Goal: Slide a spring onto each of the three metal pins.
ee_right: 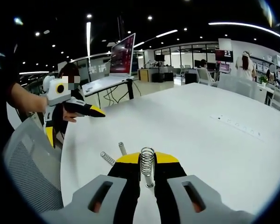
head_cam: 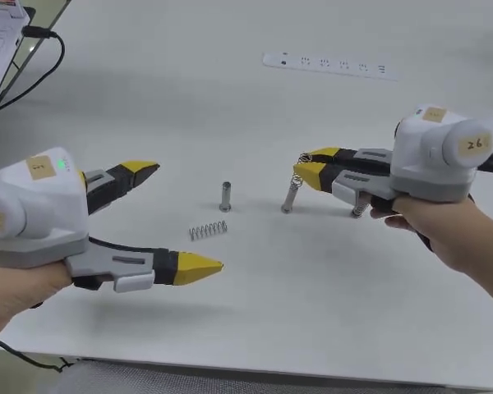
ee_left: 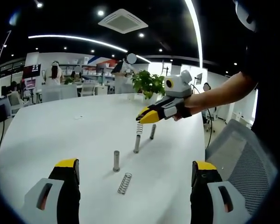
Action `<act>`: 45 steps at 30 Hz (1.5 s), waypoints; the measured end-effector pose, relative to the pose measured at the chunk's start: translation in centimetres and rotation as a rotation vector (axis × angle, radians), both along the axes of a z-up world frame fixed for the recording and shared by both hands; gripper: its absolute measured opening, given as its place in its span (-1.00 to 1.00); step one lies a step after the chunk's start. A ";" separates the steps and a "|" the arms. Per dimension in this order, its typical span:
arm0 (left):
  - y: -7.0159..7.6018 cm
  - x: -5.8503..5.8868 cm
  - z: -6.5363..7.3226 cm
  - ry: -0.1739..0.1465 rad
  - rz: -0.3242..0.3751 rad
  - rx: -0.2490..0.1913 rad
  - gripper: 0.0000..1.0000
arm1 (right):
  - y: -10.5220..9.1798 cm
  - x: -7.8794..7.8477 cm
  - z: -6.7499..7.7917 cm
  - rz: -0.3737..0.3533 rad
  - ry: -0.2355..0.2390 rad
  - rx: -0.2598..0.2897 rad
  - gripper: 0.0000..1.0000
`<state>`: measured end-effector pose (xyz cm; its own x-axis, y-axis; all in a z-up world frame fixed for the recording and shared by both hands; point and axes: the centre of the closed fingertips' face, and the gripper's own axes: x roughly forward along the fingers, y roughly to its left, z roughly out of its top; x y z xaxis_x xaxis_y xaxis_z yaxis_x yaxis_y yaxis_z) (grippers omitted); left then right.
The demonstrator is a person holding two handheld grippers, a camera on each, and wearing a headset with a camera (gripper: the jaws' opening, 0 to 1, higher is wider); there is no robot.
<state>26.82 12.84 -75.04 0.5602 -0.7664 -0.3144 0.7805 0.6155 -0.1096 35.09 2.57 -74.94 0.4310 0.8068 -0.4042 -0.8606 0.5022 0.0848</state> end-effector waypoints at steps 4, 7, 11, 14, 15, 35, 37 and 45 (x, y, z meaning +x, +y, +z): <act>0.0 0.0 -0.1 0.003 0.000 0.000 0.96 | -0.1 0.0 -0.2 -0.003 0.003 0.000 -0.85; 0.0 0.0 -0.2 0.003 -0.001 0.001 0.96 | -0.1 0.0 -0.4 -0.005 0.008 -0.001 -0.85; 0.0 0.0 -0.3 0.006 0.001 0.002 0.96 | -0.2 0.0 -0.6 -0.004 0.017 0.002 -0.85; 0.0 0.0 -0.3 0.006 0.002 0.000 0.96 | -0.2 0.0 -0.7 -0.005 0.014 0.001 -0.85; 0.0 0.0 -0.3 0.007 0.003 0.000 0.96 | -0.2 0.1 -0.7 -0.007 0.014 0.002 -0.85; 0.2 -0.1 -0.4 0.011 0.007 0.004 0.96 | -0.1 0.2 -1.1 -0.009 0.027 -0.002 -0.84; 0.3 0.0 -0.4 0.008 0.011 0.006 0.96 | -0.1 0.2 -1.3 -0.009 0.029 -0.005 -0.84; 0.5 -0.2 -0.4 0.011 0.017 0.004 0.96 | 0.1 0.1 -2.0 -0.007 0.038 -0.014 -0.84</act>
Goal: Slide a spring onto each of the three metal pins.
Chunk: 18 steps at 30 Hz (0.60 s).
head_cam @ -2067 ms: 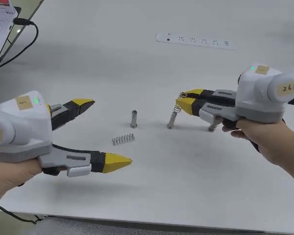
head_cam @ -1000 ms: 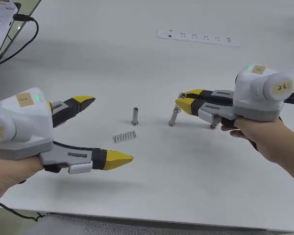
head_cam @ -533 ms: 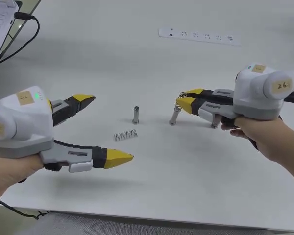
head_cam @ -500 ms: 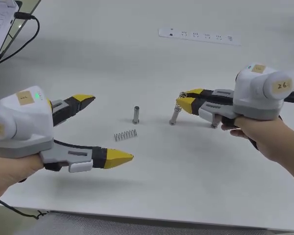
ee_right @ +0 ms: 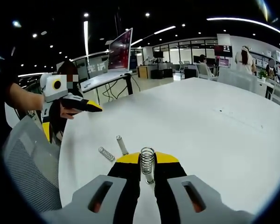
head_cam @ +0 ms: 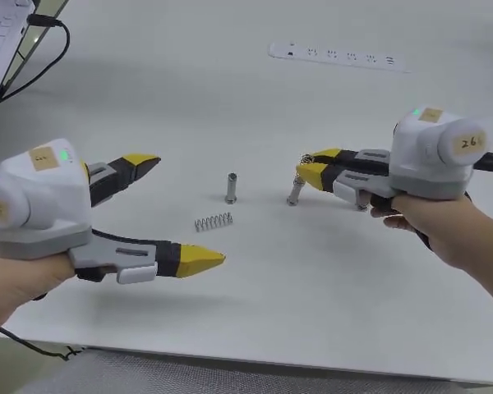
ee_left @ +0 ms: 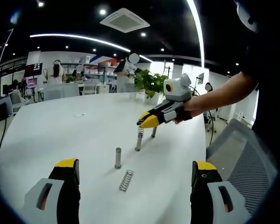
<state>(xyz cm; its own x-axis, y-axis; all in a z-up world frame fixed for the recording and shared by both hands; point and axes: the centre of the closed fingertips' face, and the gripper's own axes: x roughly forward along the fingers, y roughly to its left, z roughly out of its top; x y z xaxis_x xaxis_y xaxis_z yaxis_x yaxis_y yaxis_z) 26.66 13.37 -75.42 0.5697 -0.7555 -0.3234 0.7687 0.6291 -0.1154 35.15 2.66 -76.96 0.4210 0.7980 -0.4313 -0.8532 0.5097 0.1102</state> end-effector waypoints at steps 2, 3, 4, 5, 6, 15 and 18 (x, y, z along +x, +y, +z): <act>0.1 -0.1 0.0 0.000 0.000 0.000 0.96 | 0.0 0.0 -0.1 -0.001 0.001 -0.002 -0.84; 0.1 -0.1 0.0 0.000 0.001 0.000 0.96 | 0.0 0.0 -0.2 -0.001 0.001 -0.002 -0.84; 0.1 -0.1 0.0 0.001 0.003 0.001 0.96 | -0.1 0.0 -0.2 -0.003 0.001 -0.003 -0.84; 0.1 -0.1 0.0 0.001 0.003 0.000 0.96 | -0.1 0.0 -0.3 -0.003 0.002 -0.003 -0.84; 0.1 -0.1 -0.1 0.002 0.003 -0.001 0.96 | -0.1 0.0 -0.4 -0.003 0.004 -0.005 -0.84; 0.1 -0.1 -0.3 0.006 0.002 0.005 0.95 | 0.0 0.0 -0.8 -0.002 0.006 -0.010 -0.84; 0.1 0.0 -0.3 0.006 0.005 0.003 0.95 | 0.0 -0.1 -0.8 -0.003 0.009 -0.006 -0.84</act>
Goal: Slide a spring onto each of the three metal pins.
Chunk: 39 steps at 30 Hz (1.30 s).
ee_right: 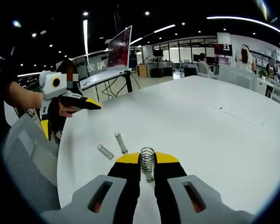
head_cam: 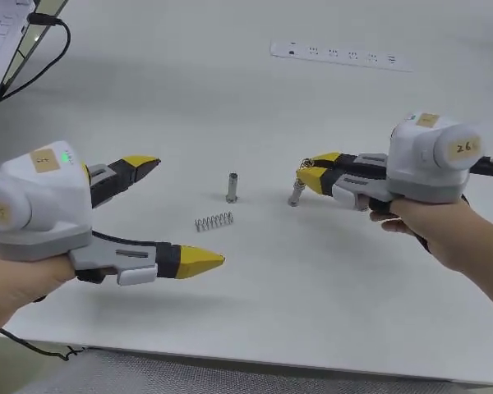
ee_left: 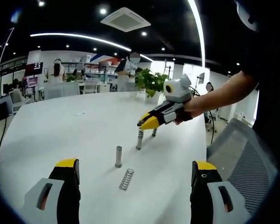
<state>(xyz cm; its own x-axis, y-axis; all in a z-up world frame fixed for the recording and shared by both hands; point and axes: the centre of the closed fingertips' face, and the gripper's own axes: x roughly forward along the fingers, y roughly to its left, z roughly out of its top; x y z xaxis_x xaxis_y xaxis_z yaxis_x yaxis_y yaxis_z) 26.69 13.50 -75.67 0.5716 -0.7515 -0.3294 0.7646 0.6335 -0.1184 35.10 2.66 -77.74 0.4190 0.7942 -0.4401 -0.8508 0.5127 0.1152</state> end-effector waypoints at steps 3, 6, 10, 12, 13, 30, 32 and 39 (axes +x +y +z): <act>-0.1 0.1 0.1 -0.004 -0.001 -0.001 0.95 | 0.0 0.0 0.0 0.003 -0.002 0.001 -0.84; -0.1 0.2 0.2 -0.004 -0.002 0.001 0.95 | 0.0 -0.1 0.0 0.009 -0.006 -0.006 -0.84; -0.2 0.2 0.2 -0.005 -0.004 0.001 0.95 | 0.0 -0.4 -0.6 0.034 -0.017 -0.044 -0.84; -0.2 0.2 0.2 -0.004 -0.005 0.001 0.94 | 0.0 -0.5 -0.6 0.036 -0.019 -0.043 -0.84; -0.2 0.2 0.2 -0.006 -0.004 0.001 0.94 | 0.0 -0.4 -0.6 0.032 -0.019 -0.041 -0.84; 0.0 0.1 0.0 -0.002 -0.004 0.005 0.93 | -0.2 -0.6 -1.9 0.038 -0.008 -0.071 -0.84; 0.0 0.1 0.0 -0.004 -0.005 0.006 0.93 | -0.2 -0.6 -2.0 0.038 -0.005 -0.071 -0.84; -0.1 -0.1 -0.1 0.001 -0.007 0.006 0.93 | -0.3 -0.7 -2.8 0.045 0.009 -0.098 -0.84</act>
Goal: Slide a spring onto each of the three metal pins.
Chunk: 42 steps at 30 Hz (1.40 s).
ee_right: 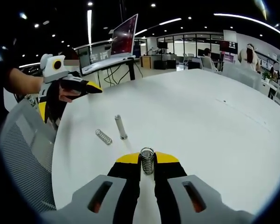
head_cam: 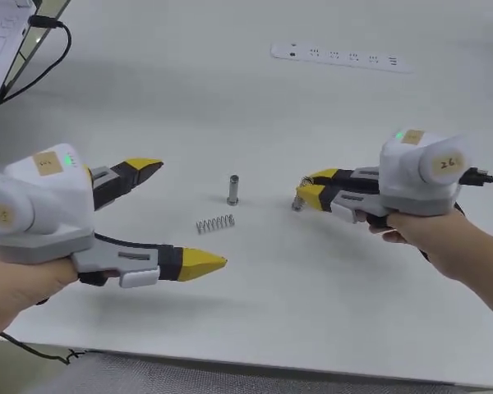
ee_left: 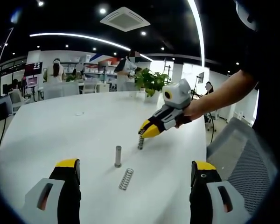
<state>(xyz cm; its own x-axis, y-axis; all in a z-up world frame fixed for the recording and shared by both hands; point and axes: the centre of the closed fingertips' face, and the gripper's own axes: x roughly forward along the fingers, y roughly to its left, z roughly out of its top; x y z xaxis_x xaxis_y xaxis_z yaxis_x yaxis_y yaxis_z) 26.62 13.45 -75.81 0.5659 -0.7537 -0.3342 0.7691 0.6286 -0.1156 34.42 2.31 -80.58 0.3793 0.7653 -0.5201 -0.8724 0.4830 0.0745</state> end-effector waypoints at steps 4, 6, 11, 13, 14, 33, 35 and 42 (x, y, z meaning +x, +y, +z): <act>0.1 0.0 -0.1 0.002 0.001 0.000 0.93 | -0.1 -0.1 -0.4 0.002 0.005 -0.017 -0.84; 0.1 0.0 -0.1 0.002 0.002 0.002 0.92 | 0.1 -0.3 -0.7 0.013 -0.001 -0.035 -0.84; 0.0 0.0 -0.1 0.002 0.002 0.000 0.92 | 0.3 -0.3 -0.8 0.007 0.003 -0.026 -0.84; -0.1 -0.1 -0.2 0.005 -0.001 0.002 0.92 | 0.3 -0.3 -0.8 0.011 0.000 -0.030 -0.84; -0.1 -0.1 -0.2 0.005 -0.001 0.002 0.92 | 0.3 -0.3 -0.9 0.011 0.002 -0.031 -0.84; -0.3 -0.1 0.0 0.001 -0.004 -0.002 0.92 | 0.0 -0.6 -1.1 0.016 0.008 -0.056 -0.68; -0.3 -0.1 0.0 0.001 -0.003 -0.002 0.92 | 0.1 -0.6 -0.8 0.012 0.005 -0.052 -0.64; -0.3 0.0 0.1 -0.002 -0.003 -0.004 0.93 | 0.0 -0.4 0.0 -0.003 -0.009 -0.041 -0.47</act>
<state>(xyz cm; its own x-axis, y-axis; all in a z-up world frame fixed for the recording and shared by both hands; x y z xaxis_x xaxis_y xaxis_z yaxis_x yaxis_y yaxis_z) 26.63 13.17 -75.69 0.5642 -0.7568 -0.3299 0.7711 0.6259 -0.1170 33.98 2.30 -80.58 0.3861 0.7423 -0.5477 -0.8716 0.4880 0.0470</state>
